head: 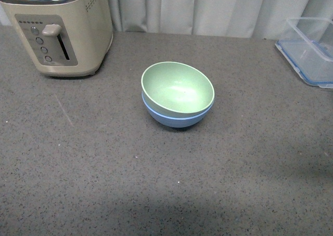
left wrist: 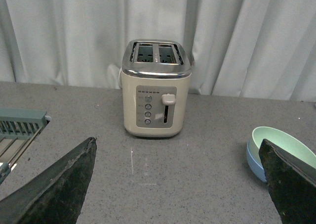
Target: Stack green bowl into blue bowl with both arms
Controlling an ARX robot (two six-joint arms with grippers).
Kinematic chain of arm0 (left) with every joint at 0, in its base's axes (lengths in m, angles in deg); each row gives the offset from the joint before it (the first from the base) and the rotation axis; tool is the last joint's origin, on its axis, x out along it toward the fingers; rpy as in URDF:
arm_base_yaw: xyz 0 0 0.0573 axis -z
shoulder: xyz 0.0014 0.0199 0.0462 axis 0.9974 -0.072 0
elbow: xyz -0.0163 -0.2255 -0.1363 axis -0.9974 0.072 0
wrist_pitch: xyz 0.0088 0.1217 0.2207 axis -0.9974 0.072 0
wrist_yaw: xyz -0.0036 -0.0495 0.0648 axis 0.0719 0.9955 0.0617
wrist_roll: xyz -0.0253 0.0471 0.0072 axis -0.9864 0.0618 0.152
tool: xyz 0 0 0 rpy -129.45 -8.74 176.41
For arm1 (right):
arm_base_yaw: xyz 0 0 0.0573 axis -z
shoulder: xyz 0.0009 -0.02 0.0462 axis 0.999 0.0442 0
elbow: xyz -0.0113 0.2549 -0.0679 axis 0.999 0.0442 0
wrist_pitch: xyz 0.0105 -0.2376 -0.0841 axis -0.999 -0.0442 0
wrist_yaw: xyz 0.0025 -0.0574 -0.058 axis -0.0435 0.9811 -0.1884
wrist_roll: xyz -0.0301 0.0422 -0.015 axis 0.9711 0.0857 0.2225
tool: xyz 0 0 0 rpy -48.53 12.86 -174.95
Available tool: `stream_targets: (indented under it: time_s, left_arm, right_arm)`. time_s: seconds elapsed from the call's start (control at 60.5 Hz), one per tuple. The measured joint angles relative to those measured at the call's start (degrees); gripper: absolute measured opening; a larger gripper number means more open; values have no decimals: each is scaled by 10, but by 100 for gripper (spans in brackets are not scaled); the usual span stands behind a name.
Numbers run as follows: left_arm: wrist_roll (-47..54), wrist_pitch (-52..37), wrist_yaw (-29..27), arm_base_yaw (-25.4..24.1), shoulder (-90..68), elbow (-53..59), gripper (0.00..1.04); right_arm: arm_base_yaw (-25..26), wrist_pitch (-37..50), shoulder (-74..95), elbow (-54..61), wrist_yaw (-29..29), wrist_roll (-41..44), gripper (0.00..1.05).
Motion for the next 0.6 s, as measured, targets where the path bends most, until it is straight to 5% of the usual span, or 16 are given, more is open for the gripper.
stream_targets:
  time_s: [0.198,0.595]
  left_arm:
    - [0,0,1,0,0,0,98]
    - [0,0,2,0,0,0,98]
  right_arm:
    - [36,-83,-128,44,-35,2,1]
    - [97,-233,-308,68,-93,3,1]
